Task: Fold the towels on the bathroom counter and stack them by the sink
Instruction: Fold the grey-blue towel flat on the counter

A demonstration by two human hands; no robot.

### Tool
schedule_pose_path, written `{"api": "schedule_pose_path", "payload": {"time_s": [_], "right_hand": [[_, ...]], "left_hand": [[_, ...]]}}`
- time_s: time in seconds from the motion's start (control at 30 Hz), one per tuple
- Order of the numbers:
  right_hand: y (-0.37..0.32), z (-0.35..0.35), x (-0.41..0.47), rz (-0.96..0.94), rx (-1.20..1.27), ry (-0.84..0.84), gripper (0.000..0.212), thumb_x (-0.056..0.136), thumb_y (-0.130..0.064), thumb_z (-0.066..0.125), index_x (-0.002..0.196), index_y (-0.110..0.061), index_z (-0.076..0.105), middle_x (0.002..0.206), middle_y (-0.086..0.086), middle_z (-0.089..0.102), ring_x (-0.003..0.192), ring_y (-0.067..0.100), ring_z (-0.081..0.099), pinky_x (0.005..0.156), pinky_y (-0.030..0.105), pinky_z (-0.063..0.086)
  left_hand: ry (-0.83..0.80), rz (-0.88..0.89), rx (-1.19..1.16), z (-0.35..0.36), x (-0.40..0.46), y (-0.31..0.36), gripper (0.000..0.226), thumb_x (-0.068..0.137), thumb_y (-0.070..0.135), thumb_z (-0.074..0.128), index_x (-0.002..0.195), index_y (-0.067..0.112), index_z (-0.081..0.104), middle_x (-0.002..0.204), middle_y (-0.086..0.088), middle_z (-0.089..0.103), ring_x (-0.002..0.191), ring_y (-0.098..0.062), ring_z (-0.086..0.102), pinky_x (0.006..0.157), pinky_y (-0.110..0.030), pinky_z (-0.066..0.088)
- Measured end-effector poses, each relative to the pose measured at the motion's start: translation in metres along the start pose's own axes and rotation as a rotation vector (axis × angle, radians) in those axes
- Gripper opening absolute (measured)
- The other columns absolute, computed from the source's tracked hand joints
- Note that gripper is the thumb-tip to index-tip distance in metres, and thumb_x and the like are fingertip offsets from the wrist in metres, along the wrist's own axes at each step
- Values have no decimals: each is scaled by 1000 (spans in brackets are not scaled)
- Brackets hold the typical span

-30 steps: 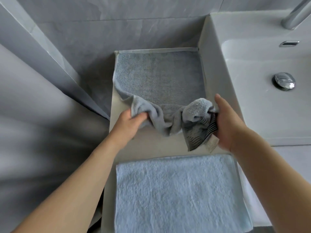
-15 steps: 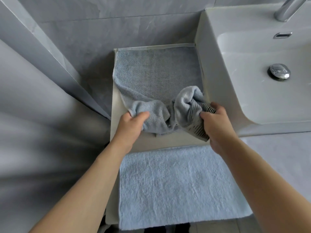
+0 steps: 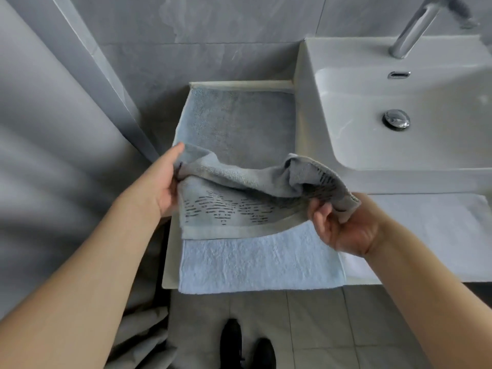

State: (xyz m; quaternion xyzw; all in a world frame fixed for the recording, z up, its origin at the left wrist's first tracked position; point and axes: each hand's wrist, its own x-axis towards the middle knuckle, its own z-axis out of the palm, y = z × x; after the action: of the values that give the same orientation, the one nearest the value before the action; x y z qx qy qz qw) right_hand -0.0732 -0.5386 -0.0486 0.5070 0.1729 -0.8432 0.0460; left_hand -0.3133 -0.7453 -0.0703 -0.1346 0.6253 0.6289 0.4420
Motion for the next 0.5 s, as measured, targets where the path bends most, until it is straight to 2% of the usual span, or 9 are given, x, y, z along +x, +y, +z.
{"api": "schedule_pose_path", "payload": {"time_s": [0.07, 0.1, 0.13, 0.23, 0.3, 0.33, 0.37, 0.43, 0.5], "right_hand": [[16, -14, 4, 29, -200, 104, 33, 94, -26, 44, 92, -1, 66, 79, 16, 68, 51, 23, 63, 49, 34, 58], [24, -21, 9, 25, -309, 183, 37, 95, -32, 43, 96, -1, 63, 86, 19, 66, 59, 28, 64, 53, 38, 58], [31, -29, 16, 2, -422, 279, 41, 96, -40, 43, 97, -2, 61, 92, 19, 64, 68, 31, 63, 57, 41, 58], [50, -46, 38, -200, -669, 532, 70, 91, -68, 36, 113, -6, 57, 112, 14, 58, 94, 33, 58, 79, 46, 53], [57, -53, 46, -414, -724, 553, 80, 87, -75, 33, 131, -11, 52, 123, 9, 56, 108, 32, 55, 96, 49, 47], [60, -54, 48, -513, -746, 523, 82, 86, -77, 34, 135, -13, 51, 125, 5, 56, 114, 29, 54, 100, 48, 44], [62, -54, 47, -596, -754, 486, 82, 85, -78, 36, 137, -15, 50, 125, 0, 55, 117, 24, 52, 99, 44, 42], [64, -49, 48, -703, -716, 423, 87, 80, -82, 40, 138, -19, 48, 124, -7, 54, 119, 18, 50, 96, 39, 40], [63, -42, 48, -740, -676, 397, 94, 73, -83, 49, 141, -20, 42, 127, -5, 54, 117, 19, 54, 96, 40, 43]], "left_hand": [[16, -83, 49, -7, -9, -23, 46, 82, 57, 70, 112, 22, 67, 98, -10, 76, 86, -27, 74, 71, -43, 61], [47, -121, 153, -9, -11, -39, 46, 80, 55, 73, 111, 23, 64, 91, -10, 77, 79, -25, 74, 65, -37, 60], [81, -150, 289, -11, -12, -57, 48, 79, 52, 75, 114, 22, 61, 91, -11, 76, 78, -24, 72, 65, -35, 58], [204, -91, 537, -12, -13, -107, 69, 79, 32, 79, 135, 18, 39, 111, -10, 69, 94, -27, 68, 81, -40, 57], [251, 32, 564, -10, -16, -124, 83, 83, 19, 74, 146, 26, 20, 116, 1, 58, 99, -23, 63, 86, -43, 55], [276, 100, 568, -8, -17, -129, 85, 85, 15, 68, 149, 30, 15, 110, 8, 53, 93, -17, 60, 81, -38, 53], [297, 157, 563, -6, -20, -131, 81, 87, 13, 62, 150, 32, 15, 101, 12, 50, 84, -12, 56, 73, -32, 51], [315, 226, 513, -5, -26, -129, 65, 89, 13, 52, 147, 31, 27, 93, 14, 49, 75, -8, 52, 64, -27, 46], [268, 236, 456, -5, -35, -119, 37, 90, 12, 48, 123, 26, 54, 95, 7, 57, 80, -15, 57, 71, -31, 49]]}}
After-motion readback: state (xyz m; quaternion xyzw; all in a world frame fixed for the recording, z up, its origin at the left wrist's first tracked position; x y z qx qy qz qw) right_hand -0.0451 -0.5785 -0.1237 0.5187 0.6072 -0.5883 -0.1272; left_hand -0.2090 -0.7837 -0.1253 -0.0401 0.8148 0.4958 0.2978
